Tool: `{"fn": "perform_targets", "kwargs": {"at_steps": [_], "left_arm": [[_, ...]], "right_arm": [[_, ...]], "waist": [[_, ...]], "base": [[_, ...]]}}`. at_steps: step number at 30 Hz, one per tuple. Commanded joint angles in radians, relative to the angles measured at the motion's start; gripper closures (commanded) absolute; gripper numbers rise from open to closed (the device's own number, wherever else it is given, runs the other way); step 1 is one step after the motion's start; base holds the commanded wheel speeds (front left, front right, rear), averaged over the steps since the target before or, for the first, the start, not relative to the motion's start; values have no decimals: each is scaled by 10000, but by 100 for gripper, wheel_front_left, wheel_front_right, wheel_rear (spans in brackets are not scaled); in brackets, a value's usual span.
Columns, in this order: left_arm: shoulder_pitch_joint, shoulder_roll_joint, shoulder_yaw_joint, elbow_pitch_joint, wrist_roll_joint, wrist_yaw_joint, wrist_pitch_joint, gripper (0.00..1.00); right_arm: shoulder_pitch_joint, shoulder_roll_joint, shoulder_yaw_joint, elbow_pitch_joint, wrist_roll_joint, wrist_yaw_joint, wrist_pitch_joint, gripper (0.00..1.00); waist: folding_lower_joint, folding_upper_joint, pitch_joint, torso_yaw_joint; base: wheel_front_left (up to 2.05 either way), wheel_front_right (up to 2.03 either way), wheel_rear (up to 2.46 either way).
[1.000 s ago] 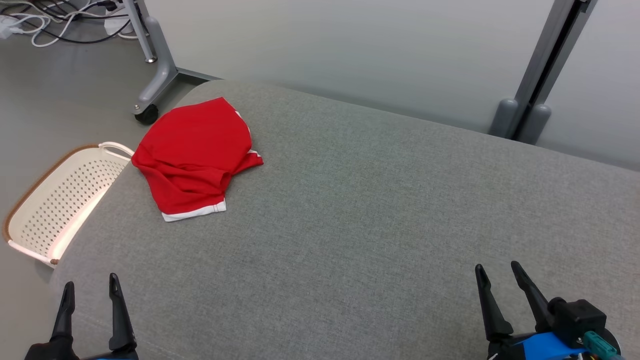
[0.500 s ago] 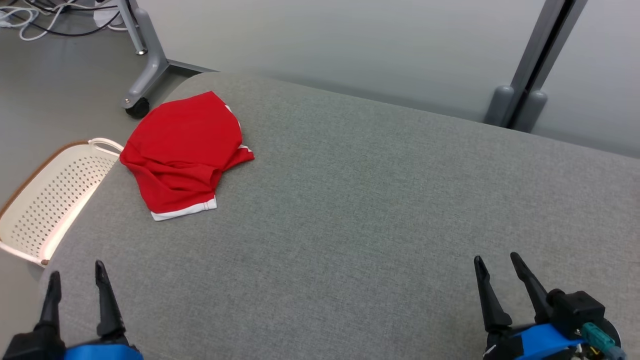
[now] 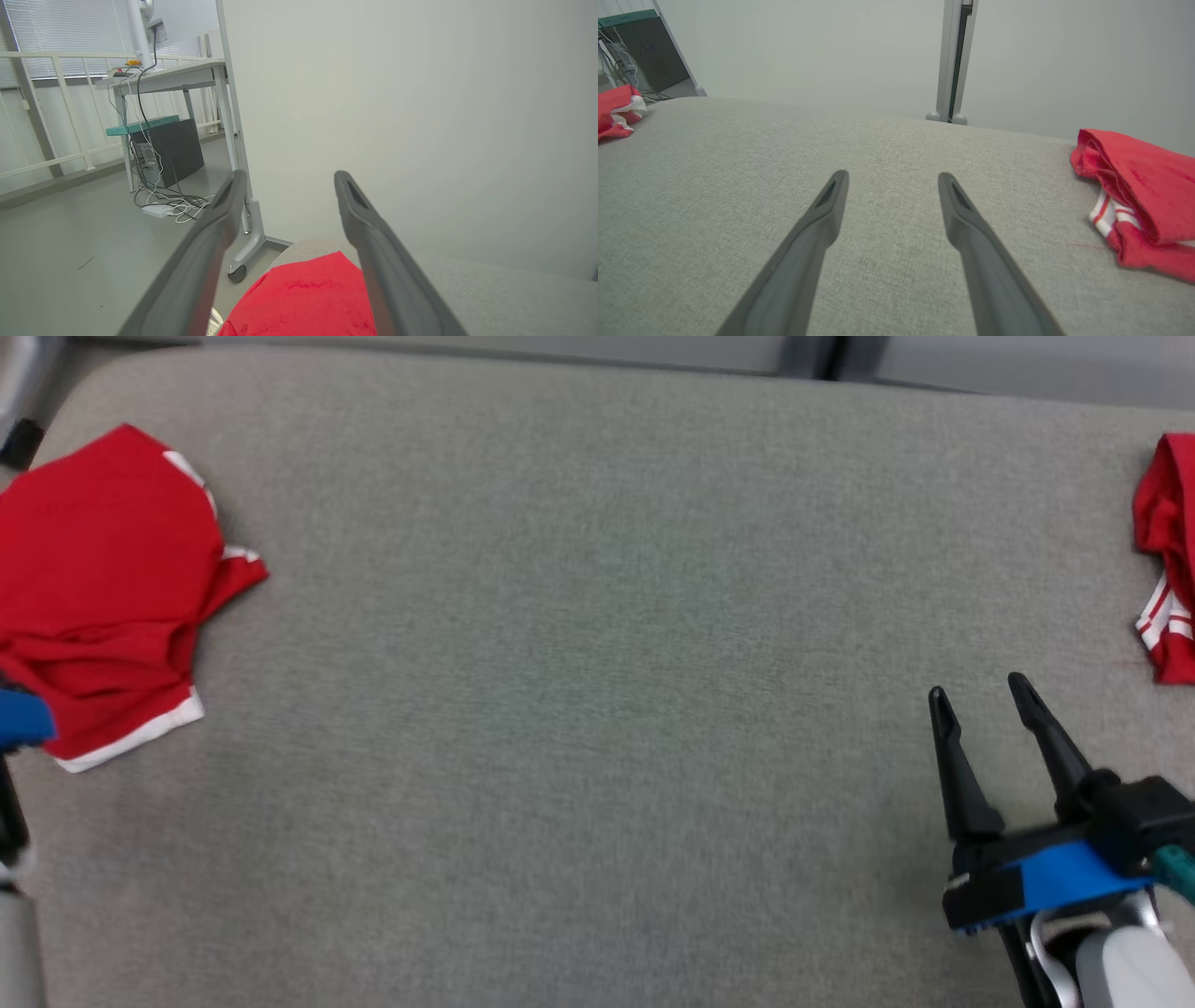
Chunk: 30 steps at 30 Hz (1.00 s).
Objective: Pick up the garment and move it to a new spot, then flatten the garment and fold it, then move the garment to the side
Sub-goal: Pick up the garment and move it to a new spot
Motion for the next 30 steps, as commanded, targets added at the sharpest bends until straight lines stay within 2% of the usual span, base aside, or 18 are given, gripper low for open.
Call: {"fn": "perform_targets", "kwargs": {"at_steps": [1,8,15,21,30], "left_arm": [[-627,355,150,397,-85,-77,49,0],[-2383,1459,402,2172,-346,-390,225,0],[-3601,2031,-48,4359,-422,-794,969,0],[-4287,1995,-600,6334,-682,-1092,2361,0],[-4872,1949,-1343,7570,-1540,-1215,4331,0]], "right_arm": [[-242,-143,-54,-251,-71,3,38,0],[-530,-307,-438,-1089,-133,3,155,0],[-569,-383,-606,-1880,-179,3,332,0],[-539,-435,-752,-2261,-207,3,487,0],[-593,-423,-755,-2396,-249,3,598,0]], "waist": [[-3,-2,367,-278],[-3,-2,1412,-1078],[-3,-2,2175,-1441],[-3,-2,2512,-1442],[-3,-2,2561,-1238]], "base": [[0,0,0],[0,0,0],[0,0,0],[0,0,0],[0,0,0]]}}
